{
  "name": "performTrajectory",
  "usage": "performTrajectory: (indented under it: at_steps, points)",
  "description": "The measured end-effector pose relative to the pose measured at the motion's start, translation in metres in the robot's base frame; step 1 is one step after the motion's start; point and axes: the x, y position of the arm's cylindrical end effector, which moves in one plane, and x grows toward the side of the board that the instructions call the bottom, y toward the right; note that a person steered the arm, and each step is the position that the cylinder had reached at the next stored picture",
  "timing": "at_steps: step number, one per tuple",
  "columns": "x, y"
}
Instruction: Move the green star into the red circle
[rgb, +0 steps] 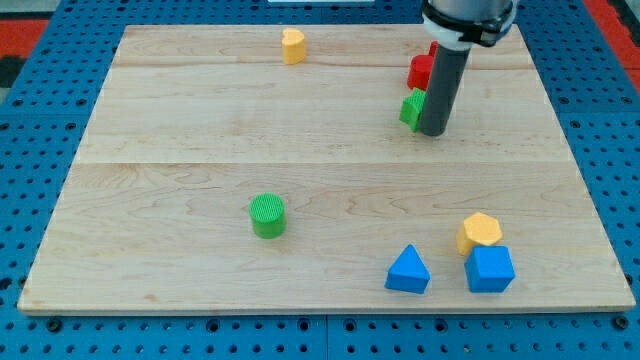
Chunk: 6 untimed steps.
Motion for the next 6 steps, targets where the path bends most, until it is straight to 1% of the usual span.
performTrajectory:
  at_steps: [1,2,3,4,5,6]
  points:
    - [0.033,-0.001]
    - [0.029,-0.027]
    - [-0.016,-0.007]
    - [-0.033,0.003]
    - [-0.005,0.013]
    - [0.059,0.008]
